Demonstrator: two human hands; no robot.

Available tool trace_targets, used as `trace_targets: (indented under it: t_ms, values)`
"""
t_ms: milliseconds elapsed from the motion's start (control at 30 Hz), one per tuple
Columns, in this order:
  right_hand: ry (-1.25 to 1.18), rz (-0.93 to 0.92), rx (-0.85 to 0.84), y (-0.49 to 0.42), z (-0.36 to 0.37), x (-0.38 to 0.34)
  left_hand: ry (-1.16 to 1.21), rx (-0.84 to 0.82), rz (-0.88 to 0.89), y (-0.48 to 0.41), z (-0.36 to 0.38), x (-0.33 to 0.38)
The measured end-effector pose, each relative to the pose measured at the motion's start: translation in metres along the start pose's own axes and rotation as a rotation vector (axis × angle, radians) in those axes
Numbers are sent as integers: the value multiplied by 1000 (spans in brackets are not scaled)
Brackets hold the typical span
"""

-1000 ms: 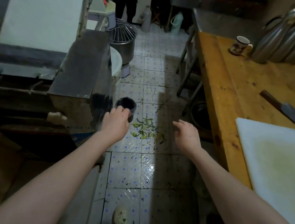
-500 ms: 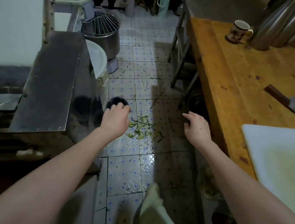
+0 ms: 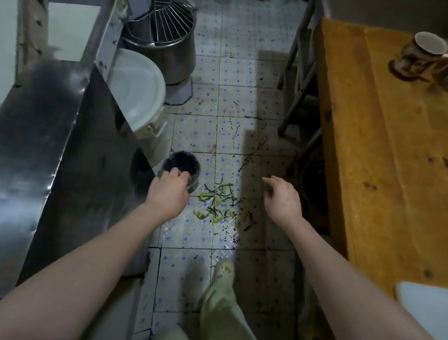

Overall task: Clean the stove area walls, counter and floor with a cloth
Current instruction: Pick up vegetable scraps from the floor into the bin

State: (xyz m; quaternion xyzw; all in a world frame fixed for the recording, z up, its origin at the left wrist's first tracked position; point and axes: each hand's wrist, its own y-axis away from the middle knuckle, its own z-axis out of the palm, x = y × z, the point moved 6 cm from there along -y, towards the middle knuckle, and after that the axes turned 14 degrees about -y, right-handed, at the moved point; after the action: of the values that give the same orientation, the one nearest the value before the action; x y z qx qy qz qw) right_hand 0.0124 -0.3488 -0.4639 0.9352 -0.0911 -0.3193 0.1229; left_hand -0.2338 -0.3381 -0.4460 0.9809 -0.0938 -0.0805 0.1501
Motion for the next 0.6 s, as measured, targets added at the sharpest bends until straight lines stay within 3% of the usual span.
trace_targets:
  t_ms: [300,600]
  values:
    - [-30,53,-37,-85,16,24,37,-63,-23,-80,27,3]
    - [9,71,-94,-151,98,66,22,-97,39,-169,104,5]
